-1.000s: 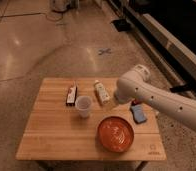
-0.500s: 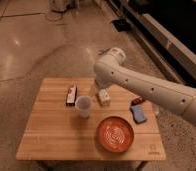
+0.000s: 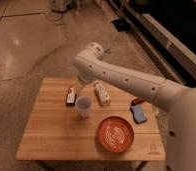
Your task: Place the eraser in the ceramic cup
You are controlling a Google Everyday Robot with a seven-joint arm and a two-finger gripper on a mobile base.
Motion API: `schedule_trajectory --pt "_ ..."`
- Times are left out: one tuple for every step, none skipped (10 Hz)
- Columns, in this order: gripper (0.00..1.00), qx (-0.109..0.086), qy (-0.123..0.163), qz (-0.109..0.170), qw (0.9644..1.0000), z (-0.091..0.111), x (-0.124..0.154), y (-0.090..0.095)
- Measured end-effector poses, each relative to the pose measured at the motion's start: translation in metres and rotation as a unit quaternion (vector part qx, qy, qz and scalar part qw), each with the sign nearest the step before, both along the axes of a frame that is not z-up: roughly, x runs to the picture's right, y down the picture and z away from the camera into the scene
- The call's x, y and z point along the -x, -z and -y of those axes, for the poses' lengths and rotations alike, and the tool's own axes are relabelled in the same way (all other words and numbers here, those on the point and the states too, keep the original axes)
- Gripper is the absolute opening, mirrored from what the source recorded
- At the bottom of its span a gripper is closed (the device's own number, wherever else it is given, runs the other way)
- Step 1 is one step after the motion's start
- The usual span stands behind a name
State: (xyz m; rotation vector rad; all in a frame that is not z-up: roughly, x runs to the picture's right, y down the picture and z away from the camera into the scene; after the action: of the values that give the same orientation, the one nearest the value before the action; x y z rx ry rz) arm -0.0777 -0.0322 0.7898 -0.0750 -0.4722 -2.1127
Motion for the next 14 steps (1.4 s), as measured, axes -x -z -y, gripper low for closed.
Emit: schedule_trajectory --pt "0.80 0.000 -0.003 0.000 1.0000 0.002 0.010 -0.006" --pt "0.80 -0.002 -0.010 -0.001 1.0000 0.004 0.021 -0.016" --pt "0.80 -0.003 -0.016 -0.003 0.9999 0.005 0.029 -0.026" --pt "0.80 -0.003 -0.019 -0.005 0.9998 0.004 0.036 -0.033" --pt "0.80 -0.001 -0.020 -0.008 0.9998 0.000 0.045 -0.045" --pt "0.80 0.004 -0.019 -0.012 0.9997 -0.006 0.054 -0.056" --pt "0.80 0.009 -0.018 -0.016 0.9997 -0.011 0.058 -0.064" --pt "0.80 0.017 -0.018 -0.021 0.9995 -0.019 0.065 -0.076" --pt "0.80 0.025 -0.018 -0.023 0.9993 -0.025 0.070 -0.083" --pt "0.80 0.034 -0.019 -0.025 0.9989 -0.031 0.077 -0.090" --pt "0.80 0.045 -0.022 -0.027 0.9984 -0.036 0.083 -0.098" --pt "0.80 0.057 -0.029 -0.029 0.9975 -0.042 0.090 -0.106" --pt "0.80 0.067 -0.034 -0.031 0.9967 -0.046 0.095 -0.113" --pt "0.80 0.075 -0.040 -0.032 0.9959 -0.050 0.100 -0.118"
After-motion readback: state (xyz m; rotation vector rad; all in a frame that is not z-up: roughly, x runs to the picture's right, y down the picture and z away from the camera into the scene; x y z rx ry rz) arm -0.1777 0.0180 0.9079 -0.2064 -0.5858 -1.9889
